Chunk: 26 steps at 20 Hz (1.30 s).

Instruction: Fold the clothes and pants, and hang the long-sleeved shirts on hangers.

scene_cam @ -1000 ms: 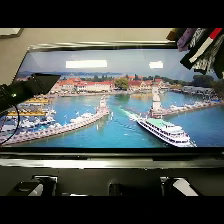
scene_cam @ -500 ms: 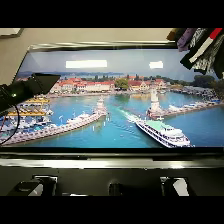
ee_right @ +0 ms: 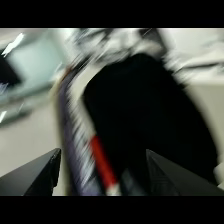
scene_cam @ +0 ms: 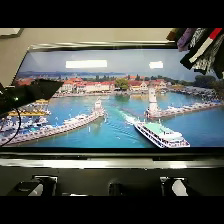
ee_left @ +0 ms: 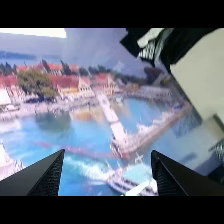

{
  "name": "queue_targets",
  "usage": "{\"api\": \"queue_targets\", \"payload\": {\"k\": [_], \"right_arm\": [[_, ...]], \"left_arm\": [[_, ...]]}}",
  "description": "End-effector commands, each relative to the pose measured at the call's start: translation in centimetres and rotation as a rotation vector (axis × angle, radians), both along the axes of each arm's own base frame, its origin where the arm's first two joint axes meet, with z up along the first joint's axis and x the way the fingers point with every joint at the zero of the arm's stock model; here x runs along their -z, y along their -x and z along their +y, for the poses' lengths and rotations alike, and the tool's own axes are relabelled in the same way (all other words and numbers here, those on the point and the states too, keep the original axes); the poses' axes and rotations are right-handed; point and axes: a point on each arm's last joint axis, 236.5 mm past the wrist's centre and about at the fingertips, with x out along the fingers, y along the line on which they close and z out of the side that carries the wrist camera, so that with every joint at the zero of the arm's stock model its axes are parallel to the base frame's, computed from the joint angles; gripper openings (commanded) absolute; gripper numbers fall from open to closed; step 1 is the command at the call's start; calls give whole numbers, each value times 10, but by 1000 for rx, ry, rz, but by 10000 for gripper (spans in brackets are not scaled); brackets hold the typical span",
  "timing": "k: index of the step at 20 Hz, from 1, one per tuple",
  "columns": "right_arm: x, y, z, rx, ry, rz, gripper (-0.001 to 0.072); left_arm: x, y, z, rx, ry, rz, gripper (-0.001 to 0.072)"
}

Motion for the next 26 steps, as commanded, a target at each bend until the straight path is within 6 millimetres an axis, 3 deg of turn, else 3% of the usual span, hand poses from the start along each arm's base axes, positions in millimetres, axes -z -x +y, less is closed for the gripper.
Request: {"api": "queue_targets", "payload": {"k": [1, 3, 5, 6, 10, 11, 12, 13, 14, 15, 20, 26], "right_arm": [[107, -95, 149, -472, 200, 412, 622], [180, -110, 213, -623, 259, 644, 622], [245, -103, 260, -740, 292, 829, 622], [278, -93, 276, -792, 286, 923, 622], [407, -26, 304, -923, 192, 1349, 620], [428, -14, 306, -933, 167, 1410, 615], [445, -5, 308, -941, 126, 1449, 577], [458, 0, 309, -945, 98, 1475, 381], [467, 4, 310, -950, 85, 1490, 126], [471, 5, 310, -948, 80, 1496, 57], [472, 2, 311, -944, 81, 1482, 41], [472, 2, 310, -943, 80, 1482, 41]], "left_arm": [[36, 29, -3, 118, -140, 92, 593], [58, 43, 6, 151, -244, 140, 577], [76, 51, 26, 142, -383, 159, 325], [81, 51, 39, 118, -453, 154, 322], [98, 48, 91, 22, -699, 146, 319], [105, 47, 101, 6, -744, 155, 231], [113, 46, 111, -8, -783, 168, 28], [119, 43, 119, -46, -789, 186, 29], [123, 40, 125, -80, -777, 197, 30], [127, 38, 132, -105, -769, 209, 29], [134, 35, 170, -249, -730, 284, 32], [134, 35, 176, -265, -728, 290, 32]]}}
